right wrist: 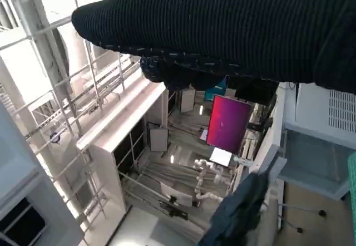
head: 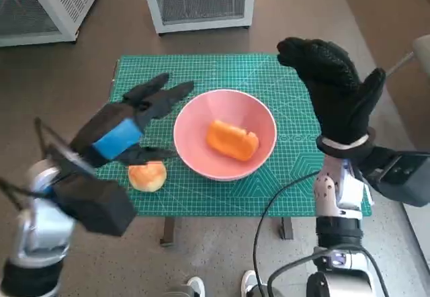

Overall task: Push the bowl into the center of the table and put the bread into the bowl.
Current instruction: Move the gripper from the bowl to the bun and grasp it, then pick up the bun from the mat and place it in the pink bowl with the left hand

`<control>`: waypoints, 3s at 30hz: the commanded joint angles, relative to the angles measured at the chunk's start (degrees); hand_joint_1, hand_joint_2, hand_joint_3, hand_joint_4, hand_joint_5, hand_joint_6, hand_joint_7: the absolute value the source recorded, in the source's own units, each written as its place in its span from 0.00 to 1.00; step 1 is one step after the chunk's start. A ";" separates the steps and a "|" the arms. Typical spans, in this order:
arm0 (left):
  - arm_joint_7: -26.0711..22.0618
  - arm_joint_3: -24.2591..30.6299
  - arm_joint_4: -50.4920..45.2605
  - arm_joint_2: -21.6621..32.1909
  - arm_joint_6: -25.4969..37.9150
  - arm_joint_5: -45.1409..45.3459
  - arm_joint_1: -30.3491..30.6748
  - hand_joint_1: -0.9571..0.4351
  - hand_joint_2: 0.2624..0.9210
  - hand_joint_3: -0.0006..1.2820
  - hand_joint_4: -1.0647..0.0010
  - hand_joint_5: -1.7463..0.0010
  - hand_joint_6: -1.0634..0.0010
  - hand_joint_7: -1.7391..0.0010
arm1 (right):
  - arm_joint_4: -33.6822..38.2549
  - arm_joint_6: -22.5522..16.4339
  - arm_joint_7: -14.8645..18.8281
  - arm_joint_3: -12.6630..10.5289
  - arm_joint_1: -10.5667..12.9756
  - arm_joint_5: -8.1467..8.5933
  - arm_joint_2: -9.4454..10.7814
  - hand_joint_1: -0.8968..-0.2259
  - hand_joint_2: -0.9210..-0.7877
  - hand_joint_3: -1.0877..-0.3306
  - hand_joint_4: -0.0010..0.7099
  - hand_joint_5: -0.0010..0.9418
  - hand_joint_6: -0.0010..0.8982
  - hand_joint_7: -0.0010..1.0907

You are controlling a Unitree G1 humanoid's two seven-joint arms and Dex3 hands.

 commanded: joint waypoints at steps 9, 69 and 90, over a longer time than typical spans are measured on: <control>-5.70 2.77 -5.96 6.23 8.61 0.66 8.83 0.54 0.78 0.00 0.92 1.00 0.81 0.98 | -0.02 0.50 -0.02 0.27 1.67 0.11 0.16 0.44 0.00 0.66 0.35 0.00 0.00 0.58; 15.72 -18.18 27.75 -2.95 3.04 18.45 2.75 0.75 0.87 0.02 0.65 0.99 0.57 0.98 | 0.12 3.05 2.45 0.54 1.61 0.38 -1.07 0.43 0.00 0.63 0.31 0.00 0.00 0.51; 16.20 -16.90 28.86 -1.96 -0.61 17.76 1.37 0.69 1.00 0.07 0.37 0.34 0.45 0.32 | 0.15 2.95 2.22 0.59 2.11 0.50 -1.33 0.45 0.00 0.63 0.33 0.01 0.00 0.51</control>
